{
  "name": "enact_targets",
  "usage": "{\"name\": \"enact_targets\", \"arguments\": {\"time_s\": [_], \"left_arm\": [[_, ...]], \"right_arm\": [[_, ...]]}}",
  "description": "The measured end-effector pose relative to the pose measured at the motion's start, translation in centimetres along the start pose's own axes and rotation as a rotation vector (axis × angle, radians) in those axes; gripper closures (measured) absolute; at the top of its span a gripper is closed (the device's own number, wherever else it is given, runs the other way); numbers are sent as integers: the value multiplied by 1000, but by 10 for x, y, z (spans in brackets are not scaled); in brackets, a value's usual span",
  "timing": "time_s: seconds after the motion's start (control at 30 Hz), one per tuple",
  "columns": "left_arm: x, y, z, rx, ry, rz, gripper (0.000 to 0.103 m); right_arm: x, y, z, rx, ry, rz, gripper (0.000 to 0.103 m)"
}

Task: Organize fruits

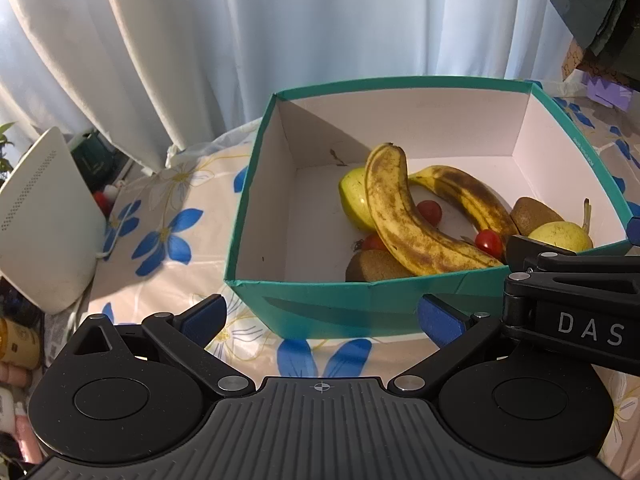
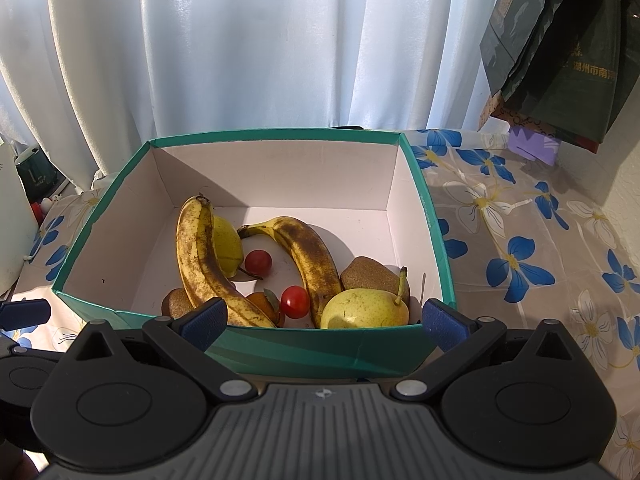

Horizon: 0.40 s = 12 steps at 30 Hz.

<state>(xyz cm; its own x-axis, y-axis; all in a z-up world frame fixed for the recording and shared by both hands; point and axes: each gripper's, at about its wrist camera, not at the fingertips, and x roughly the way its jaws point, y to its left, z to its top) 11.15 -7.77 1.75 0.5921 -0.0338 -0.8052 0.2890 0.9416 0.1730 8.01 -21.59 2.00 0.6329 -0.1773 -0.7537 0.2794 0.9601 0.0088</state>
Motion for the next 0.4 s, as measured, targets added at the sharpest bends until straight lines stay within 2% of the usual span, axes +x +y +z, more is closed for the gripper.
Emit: {"name": "enact_targets", "arguments": {"time_s": [0.4], "left_arm": [[2, -1, -2, 0, 19, -8, 0]], "right_arm": [[0, 1, 1, -1, -1, 1, 0]]}}
